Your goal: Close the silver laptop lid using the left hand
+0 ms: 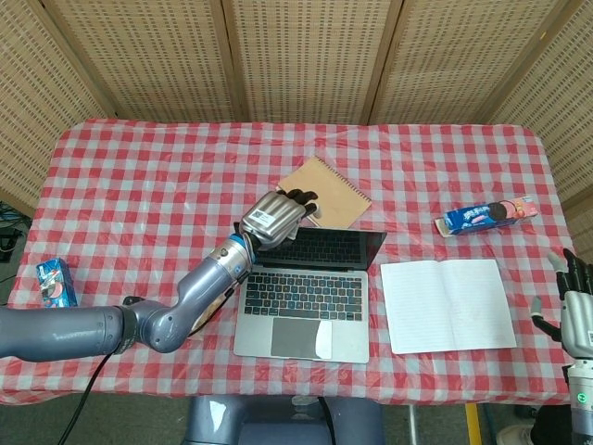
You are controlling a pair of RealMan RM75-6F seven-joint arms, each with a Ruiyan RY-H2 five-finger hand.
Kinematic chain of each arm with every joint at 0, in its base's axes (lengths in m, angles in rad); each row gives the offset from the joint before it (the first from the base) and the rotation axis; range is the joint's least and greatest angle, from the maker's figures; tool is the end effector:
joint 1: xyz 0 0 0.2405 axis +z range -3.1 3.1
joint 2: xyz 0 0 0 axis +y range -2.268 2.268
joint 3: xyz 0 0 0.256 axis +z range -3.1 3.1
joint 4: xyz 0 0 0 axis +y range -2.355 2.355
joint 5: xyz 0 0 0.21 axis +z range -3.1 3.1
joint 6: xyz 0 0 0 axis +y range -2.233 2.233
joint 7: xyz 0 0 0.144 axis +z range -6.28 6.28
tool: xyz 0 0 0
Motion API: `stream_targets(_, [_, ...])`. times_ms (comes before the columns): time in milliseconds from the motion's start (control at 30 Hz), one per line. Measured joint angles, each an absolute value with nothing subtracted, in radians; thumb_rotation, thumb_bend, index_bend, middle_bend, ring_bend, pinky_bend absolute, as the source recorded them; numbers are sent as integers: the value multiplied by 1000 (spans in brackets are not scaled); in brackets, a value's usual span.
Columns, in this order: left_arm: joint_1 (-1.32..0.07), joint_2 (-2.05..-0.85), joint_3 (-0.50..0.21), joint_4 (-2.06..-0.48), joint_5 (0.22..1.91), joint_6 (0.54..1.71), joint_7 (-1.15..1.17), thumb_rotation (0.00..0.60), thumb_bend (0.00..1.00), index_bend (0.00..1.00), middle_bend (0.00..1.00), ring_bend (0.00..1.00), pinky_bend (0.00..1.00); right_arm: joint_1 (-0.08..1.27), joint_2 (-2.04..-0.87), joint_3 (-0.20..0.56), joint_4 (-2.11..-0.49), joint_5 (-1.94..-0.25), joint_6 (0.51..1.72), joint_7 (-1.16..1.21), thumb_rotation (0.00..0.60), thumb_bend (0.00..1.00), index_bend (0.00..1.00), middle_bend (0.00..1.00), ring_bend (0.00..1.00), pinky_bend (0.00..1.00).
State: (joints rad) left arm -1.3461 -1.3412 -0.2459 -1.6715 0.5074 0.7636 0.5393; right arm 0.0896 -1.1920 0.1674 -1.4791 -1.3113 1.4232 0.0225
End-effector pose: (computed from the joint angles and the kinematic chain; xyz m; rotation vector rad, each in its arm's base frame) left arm 0.0393 0.3896 0.0194 -2.1252 -0.8607 -0.9188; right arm -0.3486 -0.2056 0.1699 1.1750 -0.9203 0.8429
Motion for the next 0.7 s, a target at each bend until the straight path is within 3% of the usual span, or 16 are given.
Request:
stream_targets(300, [-1371,-1364,-231,-1648,472,761,515,600,1000,407,293,276,360,88,-1189,169,-1481,-1313,1427,32,600,723,7,0,0,0])
stream_targets(467, [-1379,-1369,-228,-1647,467,761,504,600,1000,453,354,322,446,88,-1188,169,-1482,-1315,1428,34,600,723,7,0,0,0])
stream_targets(700, [-1376,-1356,-227,-1686,497,783,491,600,1000,483,384,345,458,88,-1186,168,-1483,-1316,1427,37,600,723,7,0,0,0])
